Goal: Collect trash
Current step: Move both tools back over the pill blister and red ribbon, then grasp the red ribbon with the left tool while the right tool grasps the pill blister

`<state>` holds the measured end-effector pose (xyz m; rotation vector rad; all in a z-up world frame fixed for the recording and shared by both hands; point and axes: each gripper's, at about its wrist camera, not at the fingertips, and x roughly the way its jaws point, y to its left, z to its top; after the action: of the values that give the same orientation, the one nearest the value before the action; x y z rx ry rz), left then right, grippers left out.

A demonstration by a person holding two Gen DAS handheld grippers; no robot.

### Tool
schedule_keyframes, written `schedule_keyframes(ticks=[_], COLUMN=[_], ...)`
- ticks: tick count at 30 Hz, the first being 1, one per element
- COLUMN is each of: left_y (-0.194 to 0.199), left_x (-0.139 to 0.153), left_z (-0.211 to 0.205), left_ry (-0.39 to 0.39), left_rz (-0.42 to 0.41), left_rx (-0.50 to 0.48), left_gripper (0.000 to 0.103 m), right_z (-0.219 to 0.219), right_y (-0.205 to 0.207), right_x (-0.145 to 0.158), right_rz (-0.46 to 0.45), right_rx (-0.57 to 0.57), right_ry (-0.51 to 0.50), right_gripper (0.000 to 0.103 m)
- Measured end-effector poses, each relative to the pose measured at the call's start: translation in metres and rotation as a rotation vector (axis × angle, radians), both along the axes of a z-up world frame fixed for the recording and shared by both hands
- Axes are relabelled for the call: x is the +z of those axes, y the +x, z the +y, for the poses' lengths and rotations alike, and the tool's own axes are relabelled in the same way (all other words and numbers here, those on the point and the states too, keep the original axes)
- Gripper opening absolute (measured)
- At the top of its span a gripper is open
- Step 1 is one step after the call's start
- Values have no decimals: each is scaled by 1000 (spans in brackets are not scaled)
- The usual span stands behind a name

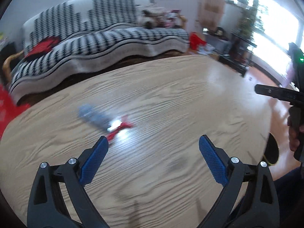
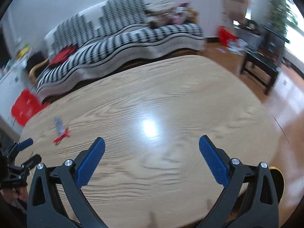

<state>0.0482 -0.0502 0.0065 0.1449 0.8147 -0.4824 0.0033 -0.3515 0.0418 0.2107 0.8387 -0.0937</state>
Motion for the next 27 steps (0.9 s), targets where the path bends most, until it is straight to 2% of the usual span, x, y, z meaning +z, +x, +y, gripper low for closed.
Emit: schedule_keyframes(ticks=[3, 6, 9, 17, 21, 23, 24, 26, 27], left_y=[4, 9, 16, 45, 72, 80, 81, 80, 80], left_x=[-14, -20, -24, -52, -79, -90, -91, -89, -88], left_z=[40, 54, 51, 33, 30, 28, 24, 18, 17], left_ry=[20, 26, 34, 63, 64, 75, 100, 113, 114], left_rz=[27, 36, 30, 28, 99, 123, 96, 80, 77], left_rx=[74, 104, 98, 53, 90, 98, 97, 73, 68], left_gripper=[93, 93, 93, 93, 92, 88, 84, 75, 66], right_z=[36, 66, 86, 86, 83, 82, 82, 83, 84], right_y=[6, 17, 27, 34, 35, 37, 38, 41, 44], right_x=[-6, -13, -18, -25, -25, -25, -26, -27, -29], right_rz=[10, 23, 32, 50, 53, 56, 58, 62, 65], right_rx=[73, 135, 168, 190, 195, 197, 198, 202, 204], right_ry=[-34, -38, -51, -42, -39, -38, -37, -33, -32], right_gripper=[96, 96, 96, 96, 96, 96, 96, 96, 96])
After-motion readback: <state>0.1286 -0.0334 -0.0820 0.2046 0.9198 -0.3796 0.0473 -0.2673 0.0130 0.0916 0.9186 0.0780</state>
